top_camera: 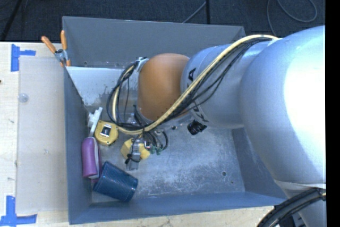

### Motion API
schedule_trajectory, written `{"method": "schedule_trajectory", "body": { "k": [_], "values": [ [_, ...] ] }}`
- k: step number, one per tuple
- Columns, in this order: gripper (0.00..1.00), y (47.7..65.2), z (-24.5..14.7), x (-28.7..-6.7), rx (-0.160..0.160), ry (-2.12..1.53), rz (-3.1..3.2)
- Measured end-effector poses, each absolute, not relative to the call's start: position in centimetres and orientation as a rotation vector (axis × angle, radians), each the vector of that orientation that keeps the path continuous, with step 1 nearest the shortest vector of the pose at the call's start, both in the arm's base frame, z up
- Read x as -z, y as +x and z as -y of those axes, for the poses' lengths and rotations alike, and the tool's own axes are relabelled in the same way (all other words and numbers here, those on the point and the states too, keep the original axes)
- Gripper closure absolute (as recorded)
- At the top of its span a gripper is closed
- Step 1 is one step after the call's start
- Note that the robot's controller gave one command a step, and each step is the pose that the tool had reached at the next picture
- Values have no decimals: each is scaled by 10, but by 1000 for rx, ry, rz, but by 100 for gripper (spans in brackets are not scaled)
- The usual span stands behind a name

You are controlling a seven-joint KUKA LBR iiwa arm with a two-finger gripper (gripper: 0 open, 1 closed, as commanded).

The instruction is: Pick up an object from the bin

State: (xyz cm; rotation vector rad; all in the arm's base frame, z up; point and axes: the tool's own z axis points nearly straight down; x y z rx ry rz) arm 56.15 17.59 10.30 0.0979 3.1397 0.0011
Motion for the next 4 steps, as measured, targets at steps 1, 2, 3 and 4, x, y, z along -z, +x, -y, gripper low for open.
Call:
{"method": "schedule_trajectory", "body": {
  "k": [1, 2, 3, 4],
  "values": [
    [0, 561, -159, -87, 5, -7, -3156],
    [0, 564, -150, -100, -1, 50, -3143],
    [0, 564, -144, -79, 5, 127, -3150],
    [100, 569, -142, -71, -2, 70, -3141]
  ]
}}
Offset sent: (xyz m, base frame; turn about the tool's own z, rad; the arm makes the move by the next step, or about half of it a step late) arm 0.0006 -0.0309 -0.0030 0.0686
